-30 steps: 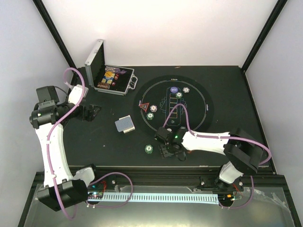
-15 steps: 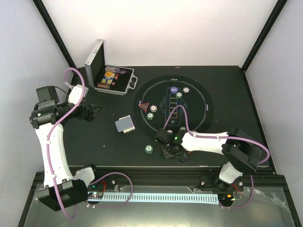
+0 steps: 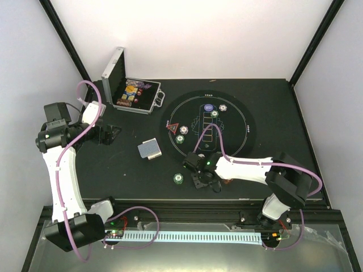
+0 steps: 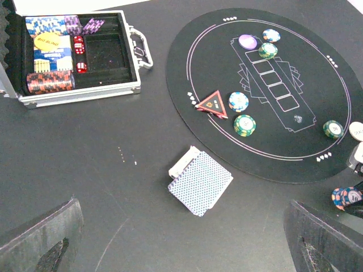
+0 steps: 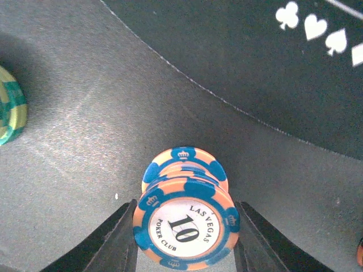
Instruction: Distribute texas hold em gaming equipment
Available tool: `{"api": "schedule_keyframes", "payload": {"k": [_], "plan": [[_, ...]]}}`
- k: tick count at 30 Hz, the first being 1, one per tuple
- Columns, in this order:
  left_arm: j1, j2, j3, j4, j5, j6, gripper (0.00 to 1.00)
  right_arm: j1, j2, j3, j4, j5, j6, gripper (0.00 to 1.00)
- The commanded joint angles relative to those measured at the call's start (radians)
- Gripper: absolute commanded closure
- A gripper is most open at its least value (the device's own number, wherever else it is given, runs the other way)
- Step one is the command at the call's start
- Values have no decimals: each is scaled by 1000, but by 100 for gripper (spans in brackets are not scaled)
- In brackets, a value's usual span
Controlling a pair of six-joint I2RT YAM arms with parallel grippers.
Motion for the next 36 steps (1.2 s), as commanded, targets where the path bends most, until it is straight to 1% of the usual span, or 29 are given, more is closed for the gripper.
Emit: {"api": "schedule_keyframes", "payload": {"k": [1, 6, 11, 15, 20, 23, 26, 32, 36], "plan": [[8, 2, 33, -8, 34, 9, 1, 8, 3, 49, -29, 35, -13, 59], [8, 4, 34, -7, 32, 11, 1, 0, -5, 91, -67, 68, -33, 60], [8, 3, 38, -10, 31, 12, 1, -63, -33, 125, -106, 98, -75, 64], [8, 4, 43, -11, 30, 9, 1, -184, -77, 127, -115, 110, -144, 66], [8, 6, 48, -11, 40, 5, 1, -414, -88, 118, -75, 103, -234, 66], [8, 8, 52, -13, 41, 5, 1, -522, -40, 129, -44, 96, -273, 67], [8, 11, 57, -15, 40, 9, 1, -591, 30, 155, -6, 68, -298, 67], [8, 23, 80, -20, 40, 8, 1, -658, 157, 224, 21, 53, -323, 67], [8, 32, 96, -23, 41, 8, 1, -684, 208, 242, 35, 39, -325, 67]]}}
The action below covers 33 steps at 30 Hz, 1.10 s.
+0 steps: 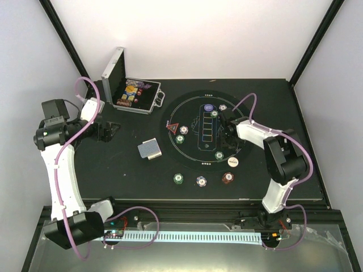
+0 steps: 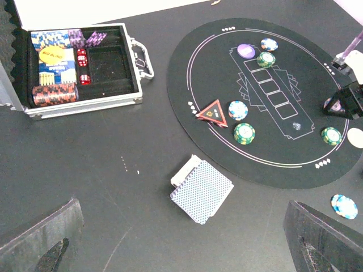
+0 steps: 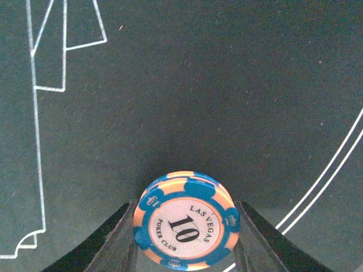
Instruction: Distribute texas hold em gaming equipment
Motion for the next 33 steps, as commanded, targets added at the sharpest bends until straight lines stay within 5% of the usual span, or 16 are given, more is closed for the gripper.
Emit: {"api": "schedule_keyframes", "payload": {"k": [1, 9, 14, 19, 33], "plan": [[8, 10, 55, -22, 29, 7, 1, -29, 36, 30, 34, -22, -22, 67], [8, 23, 48, -20, 43, 9, 1, -32, 23, -8, 32, -24, -12, 60], [8, 16, 27, -13, 46, 9, 1, -32, -9, 3, -2, -11, -4, 32], [8, 14, 3, -4, 42, 8, 1, -9, -101, 8, -55, 26, 22, 23], [8, 14, -47, 40, 70, -11, 1, 341, -498, -263, -227, 45, 263, 13]]}}
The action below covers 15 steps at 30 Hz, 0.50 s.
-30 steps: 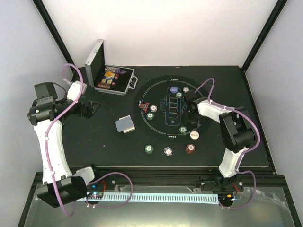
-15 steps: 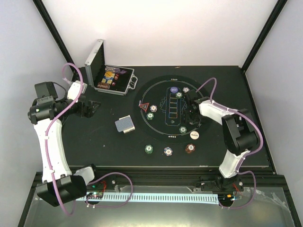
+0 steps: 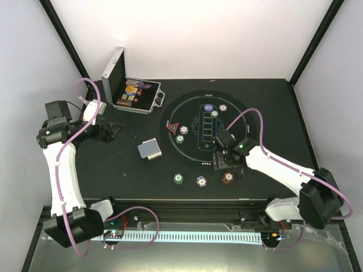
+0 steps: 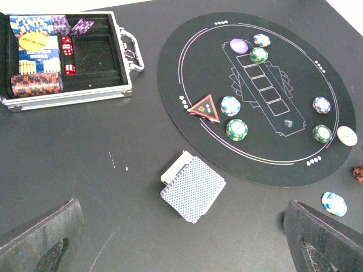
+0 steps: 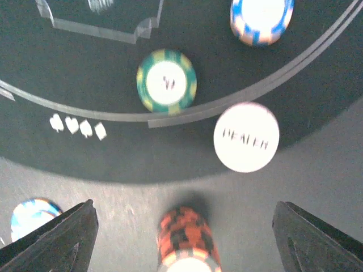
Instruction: Distribute texas hold em gaming equipment
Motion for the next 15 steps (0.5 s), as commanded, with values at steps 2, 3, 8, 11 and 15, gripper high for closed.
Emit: {"api": "schedule_keyframes", "payload": {"k": [2, 3, 8, 11, 15], "plan": [[8, -1, -3, 22, 44, -8, 1, 113, -63, -75, -101, 3, 156, 13], [8, -2, -2, 23, 44, -9, 1, 124, -63, -79, -109, 3, 172, 13], [8, -1, 5, 21, 48, -8, 1, 148, -70, -137, -109, 7, 222, 17], [8, 6, 8, 21, 48, -9, 1, 155, -77, -150, -95, -9, 234, 23], [8, 14, 16, 19, 50, -8, 1, 161, -56, -163, -82, -15, 238, 30]]}}
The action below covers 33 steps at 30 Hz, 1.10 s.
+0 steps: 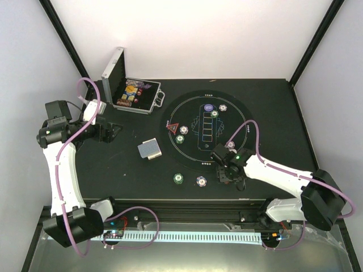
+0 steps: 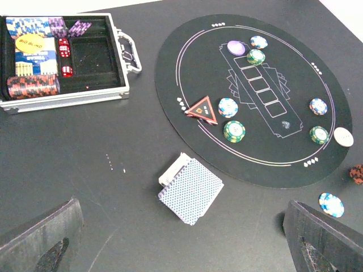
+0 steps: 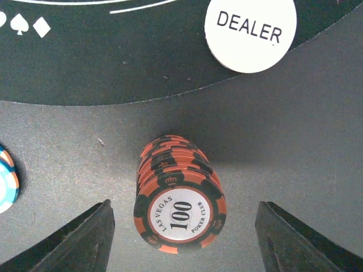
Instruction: Distribute texas hold em gaming equipment
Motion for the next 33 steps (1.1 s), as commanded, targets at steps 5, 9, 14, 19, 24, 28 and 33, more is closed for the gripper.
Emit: {"api": "schedule_keyframes", "payload": {"k": [5, 9, 14, 19, 24, 28, 33], "plan": [[8, 15, 24, 13, 35, -6, 1, 15, 3, -20, 37, -11, 37, 38], [8, 20, 33, 11, 36, -8, 1, 14, 19, -23, 48, -10, 32, 40], [8, 23, 43, 9, 34, -8, 1, 15, 23, -34, 65, -17, 31, 49], [8, 24, 41, 8, 34, -8, 1, 15, 16, -25, 59, -11, 30, 58], [8, 23, 41, 9, 34, -7, 1, 15, 5, -1, 38, -1, 28, 67], [8, 23, 41, 9, 34, -6, 1, 15, 0, 39, 4, 13, 20, 73], [8, 21, 46, 7, 33, -6, 1, 15, -19, 132, -41, 26, 4, 75]]}}
